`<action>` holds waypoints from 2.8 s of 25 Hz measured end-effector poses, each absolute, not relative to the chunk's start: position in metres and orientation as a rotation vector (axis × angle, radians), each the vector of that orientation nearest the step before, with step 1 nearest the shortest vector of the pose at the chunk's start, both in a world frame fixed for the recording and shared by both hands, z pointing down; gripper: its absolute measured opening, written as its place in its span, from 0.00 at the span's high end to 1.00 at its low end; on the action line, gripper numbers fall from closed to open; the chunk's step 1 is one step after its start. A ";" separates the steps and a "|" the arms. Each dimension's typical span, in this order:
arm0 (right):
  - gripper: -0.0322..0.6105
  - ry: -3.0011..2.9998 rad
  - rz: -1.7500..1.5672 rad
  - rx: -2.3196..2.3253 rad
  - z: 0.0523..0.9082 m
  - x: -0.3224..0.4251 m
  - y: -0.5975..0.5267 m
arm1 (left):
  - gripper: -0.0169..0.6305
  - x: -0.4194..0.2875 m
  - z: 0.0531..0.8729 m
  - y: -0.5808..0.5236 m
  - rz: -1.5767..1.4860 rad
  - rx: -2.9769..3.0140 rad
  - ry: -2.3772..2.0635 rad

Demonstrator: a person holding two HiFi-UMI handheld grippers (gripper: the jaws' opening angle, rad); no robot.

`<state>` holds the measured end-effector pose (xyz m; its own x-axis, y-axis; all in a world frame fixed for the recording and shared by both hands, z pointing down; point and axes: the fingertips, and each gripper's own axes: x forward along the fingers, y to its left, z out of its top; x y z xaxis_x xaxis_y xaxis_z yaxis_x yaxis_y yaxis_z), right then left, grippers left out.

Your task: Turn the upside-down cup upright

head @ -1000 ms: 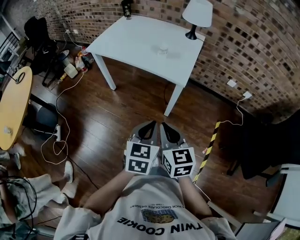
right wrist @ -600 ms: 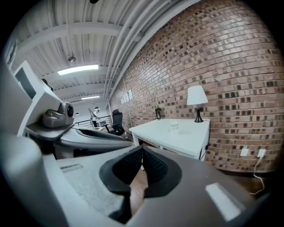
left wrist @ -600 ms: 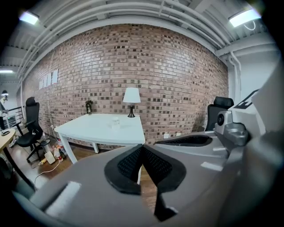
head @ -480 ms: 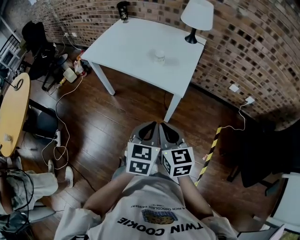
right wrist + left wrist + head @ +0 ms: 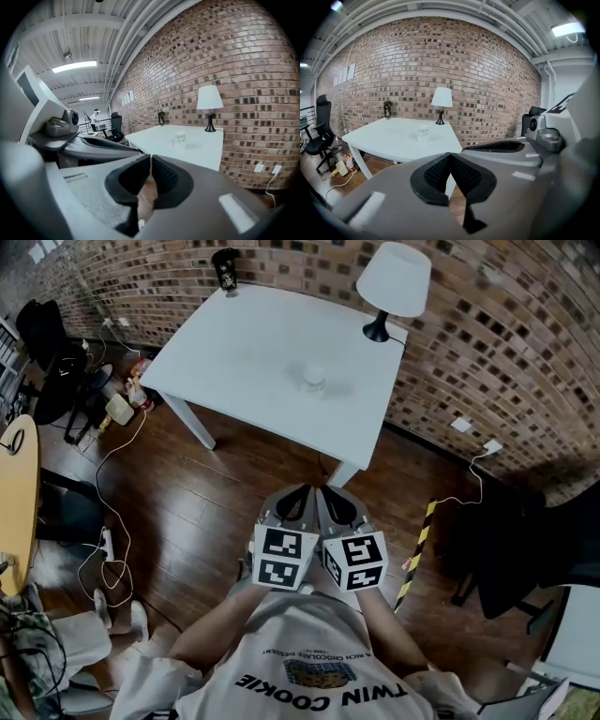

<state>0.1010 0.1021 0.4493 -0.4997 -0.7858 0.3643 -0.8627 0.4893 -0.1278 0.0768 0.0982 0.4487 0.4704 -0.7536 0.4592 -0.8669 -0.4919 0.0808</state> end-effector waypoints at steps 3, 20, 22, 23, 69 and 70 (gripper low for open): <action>0.94 -2.450 0.438 1.427 0.451 0.091 0.068 | 0.96 0.067 0.451 0.062 0.527 2.434 -1.326; 0.82 -2.217 0.462 1.605 0.473 0.072 -0.094 | 0.96 0.020 0.468 -0.086 0.529 2.480 -1.121; 0.77 -2.210 0.473 1.602 0.480 0.076 -0.107 | 0.96 0.020 0.473 -0.095 0.533 2.470 -1.112; 0.74 -2.208 0.479 1.600 0.484 0.077 -0.114 | 0.96 0.020 0.476 -0.099 0.533 2.460 -1.107; 0.50 -1.743 0.003 0.897 0.559 0.112 -0.191 | 0.96 0.031 0.493 -0.202 0.538 2.394 -1.193; 0.50 -1.707 -0.030 0.852 0.561 0.112 -0.189 | 0.96 0.030 0.493 -0.202 0.532 2.388 -1.195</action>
